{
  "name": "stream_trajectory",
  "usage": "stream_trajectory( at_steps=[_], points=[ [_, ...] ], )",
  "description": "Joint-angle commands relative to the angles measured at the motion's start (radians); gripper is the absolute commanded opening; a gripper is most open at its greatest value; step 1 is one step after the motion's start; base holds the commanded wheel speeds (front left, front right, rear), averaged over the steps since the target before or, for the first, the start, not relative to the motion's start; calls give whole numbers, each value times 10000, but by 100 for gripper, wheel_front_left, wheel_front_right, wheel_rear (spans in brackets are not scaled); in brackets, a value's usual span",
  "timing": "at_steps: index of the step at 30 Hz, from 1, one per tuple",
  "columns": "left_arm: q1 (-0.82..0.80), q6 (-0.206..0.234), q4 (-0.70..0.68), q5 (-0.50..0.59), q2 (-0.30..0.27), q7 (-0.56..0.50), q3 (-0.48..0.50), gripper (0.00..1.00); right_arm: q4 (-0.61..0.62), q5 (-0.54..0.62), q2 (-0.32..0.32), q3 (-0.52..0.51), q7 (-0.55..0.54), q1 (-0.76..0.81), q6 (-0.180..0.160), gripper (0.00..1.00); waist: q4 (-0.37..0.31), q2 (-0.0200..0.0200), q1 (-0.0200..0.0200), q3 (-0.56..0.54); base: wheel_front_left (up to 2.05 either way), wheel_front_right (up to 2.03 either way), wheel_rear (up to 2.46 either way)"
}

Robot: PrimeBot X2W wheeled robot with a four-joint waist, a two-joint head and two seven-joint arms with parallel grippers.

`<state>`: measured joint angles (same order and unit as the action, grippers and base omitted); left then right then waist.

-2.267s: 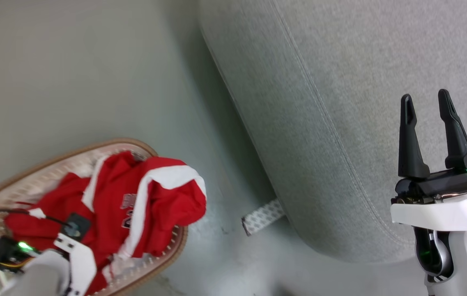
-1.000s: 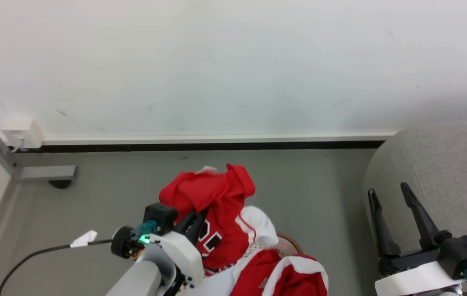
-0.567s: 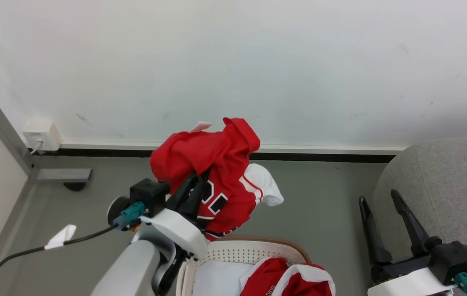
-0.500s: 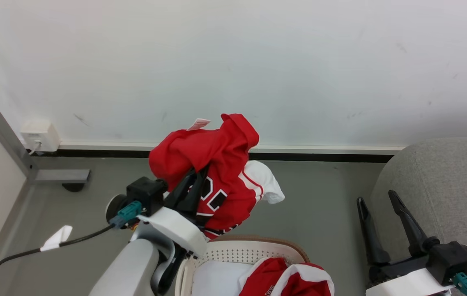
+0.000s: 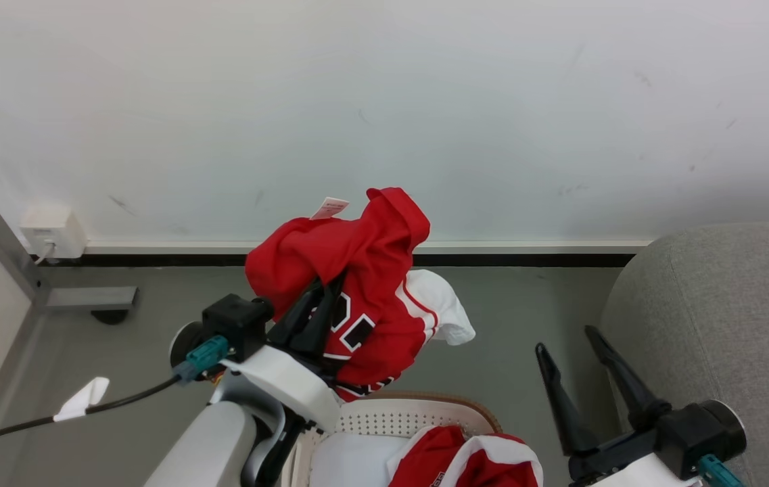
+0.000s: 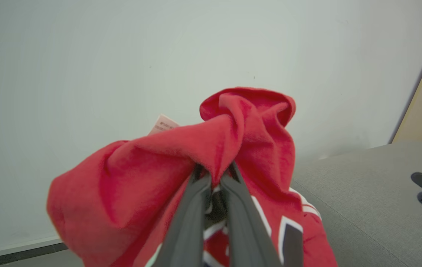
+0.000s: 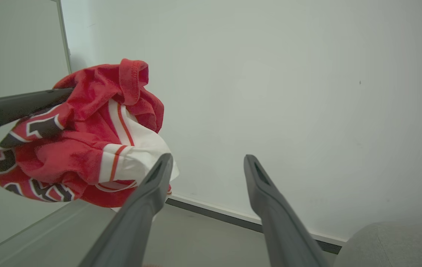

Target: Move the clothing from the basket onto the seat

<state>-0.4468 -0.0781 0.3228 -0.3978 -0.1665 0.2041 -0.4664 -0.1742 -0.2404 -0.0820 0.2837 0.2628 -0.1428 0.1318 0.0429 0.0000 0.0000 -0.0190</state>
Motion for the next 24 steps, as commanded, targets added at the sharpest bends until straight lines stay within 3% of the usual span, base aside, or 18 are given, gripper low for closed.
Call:
stream_trajectory(
  at_steps=[1,14,24],
  points=[
    [102,24,-42,-105,-58,-18,-9,0,-56,-50,-117,223,32,-151,-21,100,6,0,0,-11,0,0,0],
    [173,-160,311,-169,266,-146,-663,0,-1473,-605,-1229,3895,-11,-1778,-21,100,535,0,0,-209,0,0,0],
    [101,-345,384,-48,612,-329,-1661,0,-3419,-1035,-1300,6071,-333,-3430,-21,100,1075,0,0,-288,0,0,0]
  ],
)
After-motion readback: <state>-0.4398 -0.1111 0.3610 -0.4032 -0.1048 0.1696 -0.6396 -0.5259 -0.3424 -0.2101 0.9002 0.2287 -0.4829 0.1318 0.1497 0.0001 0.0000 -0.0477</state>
